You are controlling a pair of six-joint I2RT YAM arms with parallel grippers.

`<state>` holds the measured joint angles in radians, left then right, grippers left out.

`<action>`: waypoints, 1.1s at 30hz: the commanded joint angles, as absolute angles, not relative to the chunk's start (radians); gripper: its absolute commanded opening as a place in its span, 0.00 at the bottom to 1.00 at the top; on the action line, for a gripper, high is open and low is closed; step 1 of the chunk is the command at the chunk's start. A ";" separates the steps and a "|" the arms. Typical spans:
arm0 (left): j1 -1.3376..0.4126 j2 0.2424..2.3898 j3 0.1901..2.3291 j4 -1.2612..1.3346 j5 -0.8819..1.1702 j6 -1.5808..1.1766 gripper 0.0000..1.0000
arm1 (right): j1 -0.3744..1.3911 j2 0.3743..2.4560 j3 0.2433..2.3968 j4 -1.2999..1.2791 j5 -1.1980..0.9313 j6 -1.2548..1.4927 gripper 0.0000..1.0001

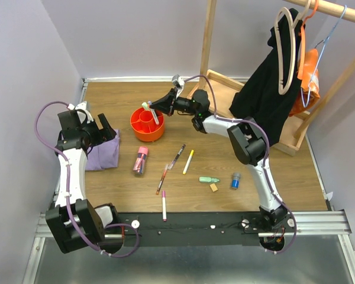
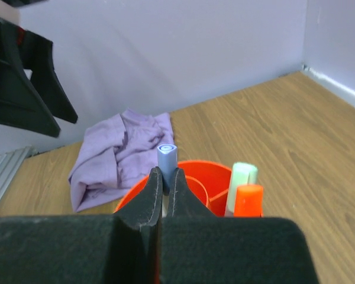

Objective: Sort the stationery into containers
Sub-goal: Place the pen in the storage box, then pick up the pen from the center of the board.

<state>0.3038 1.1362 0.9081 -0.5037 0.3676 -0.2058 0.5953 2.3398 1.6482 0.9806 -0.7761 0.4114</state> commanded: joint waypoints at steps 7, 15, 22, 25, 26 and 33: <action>0.314 1.114 0.902 -0.497 0.400 -0.201 0.99 | 0.595 2.300 1.572 0.965 -0.747 0.325 0.40; 0.316 1.100 0.882 -0.417 0.465 -0.250 0.99 | 0.594 2.051 1.506 0.679 -0.707 0.116 0.50; 0.316 1.074 0.867 -0.336 0.485 -0.249 0.99 | 0.575 1.879 1.624 -0.288 -0.372 -0.359 0.49; 0.314 1.062 0.854 -0.313 0.491 -0.249 0.99 | 0.540 1.839 1.566 -0.470 -0.278 -0.460 0.48; 0.314 1.057 0.851 -0.308 0.494 -0.249 0.99 | 0.534 1.839 1.559 -0.512 -0.214 -0.481 0.48; 0.314 1.055 0.842 -0.269 0.531 -0.276 0.99 | 0.437 1.870 1.505 -0.649 -0.051 -0.483 0.48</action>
